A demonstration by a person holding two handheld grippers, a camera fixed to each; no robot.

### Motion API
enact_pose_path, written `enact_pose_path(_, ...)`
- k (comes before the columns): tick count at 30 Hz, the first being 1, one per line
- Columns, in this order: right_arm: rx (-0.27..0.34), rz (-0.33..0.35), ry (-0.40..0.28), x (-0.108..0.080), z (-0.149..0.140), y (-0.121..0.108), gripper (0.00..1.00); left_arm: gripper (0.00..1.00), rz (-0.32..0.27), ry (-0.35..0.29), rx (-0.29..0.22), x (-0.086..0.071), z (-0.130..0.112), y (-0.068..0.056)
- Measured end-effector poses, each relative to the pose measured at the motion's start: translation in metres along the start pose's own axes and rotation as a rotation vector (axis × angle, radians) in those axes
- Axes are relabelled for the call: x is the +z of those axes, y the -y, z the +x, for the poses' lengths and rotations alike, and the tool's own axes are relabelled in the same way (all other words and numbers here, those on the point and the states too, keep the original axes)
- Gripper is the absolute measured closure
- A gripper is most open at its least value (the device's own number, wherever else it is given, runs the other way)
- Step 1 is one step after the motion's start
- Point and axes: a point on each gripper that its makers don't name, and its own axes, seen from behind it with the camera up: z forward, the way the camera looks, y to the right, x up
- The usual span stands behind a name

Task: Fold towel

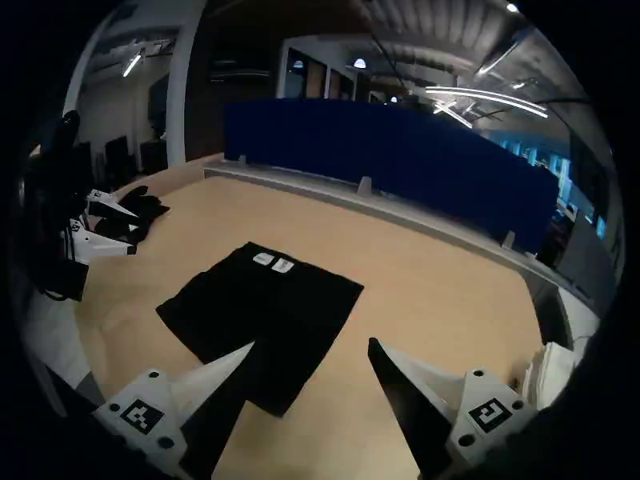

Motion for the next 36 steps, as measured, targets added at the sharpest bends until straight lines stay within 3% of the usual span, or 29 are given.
enact_pose_path(11,-0.026,0.040,0.121,0.030,-0.064,0.016,0.01,0.01,-0.056,0.169,0.018,0.031,-0.073,-0.020)
enact_pose_path(17,-0.037,0.061,0.169,0.039,-0.092,0.023,0.00,0.01,-0.077,0.250,0.025,0.042,-0.102,-0.027)
enact_pose_path(26,-0.040,0.080,0.221,0.045,-0.119,0.027,0.02,0.01,-0.078,0.310,0.013,0.053,-0.121,-0.026)
enact_pose_path(36,-0.045,0.114,0.250,0.052,-0.134,0.038,0.07,0.03,-0.087,0.329,0.051,0.058,-0.128,-0.032)
